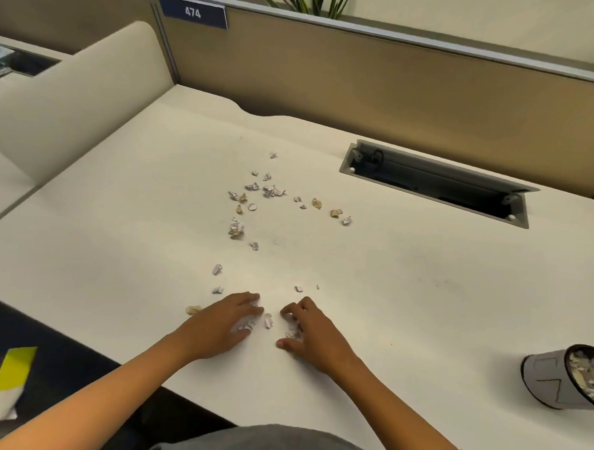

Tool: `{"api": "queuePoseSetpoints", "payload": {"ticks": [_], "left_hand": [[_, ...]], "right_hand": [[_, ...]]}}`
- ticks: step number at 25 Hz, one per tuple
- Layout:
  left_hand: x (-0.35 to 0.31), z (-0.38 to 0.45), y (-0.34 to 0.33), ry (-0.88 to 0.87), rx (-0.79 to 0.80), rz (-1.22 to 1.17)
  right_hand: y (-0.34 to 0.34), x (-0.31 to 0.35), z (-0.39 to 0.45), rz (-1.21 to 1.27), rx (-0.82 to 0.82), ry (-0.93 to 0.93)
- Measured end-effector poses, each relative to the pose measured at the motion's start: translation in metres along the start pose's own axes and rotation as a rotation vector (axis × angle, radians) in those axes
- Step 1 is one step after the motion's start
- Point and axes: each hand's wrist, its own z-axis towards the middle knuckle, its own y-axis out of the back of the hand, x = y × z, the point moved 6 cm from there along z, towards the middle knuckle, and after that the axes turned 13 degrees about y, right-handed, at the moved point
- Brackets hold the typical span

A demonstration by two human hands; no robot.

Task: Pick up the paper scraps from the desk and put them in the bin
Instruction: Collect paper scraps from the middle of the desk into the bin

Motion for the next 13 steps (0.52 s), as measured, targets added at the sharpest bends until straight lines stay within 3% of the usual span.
{"api": "queuePoseSetpoints", "payload": {"ticks": [9,13], "left_hand": [[0.019,0.008,-0.002,0.022,-0.118,0.057],[0.021,0.013,0.003,0.055,-0.136,0.036]], "right_hand": [[0.002,0.011,0.023,-0.063,-0.074,0.069],[0.017,0.001,0.027,0.147,-0.19,-0.012]]}}
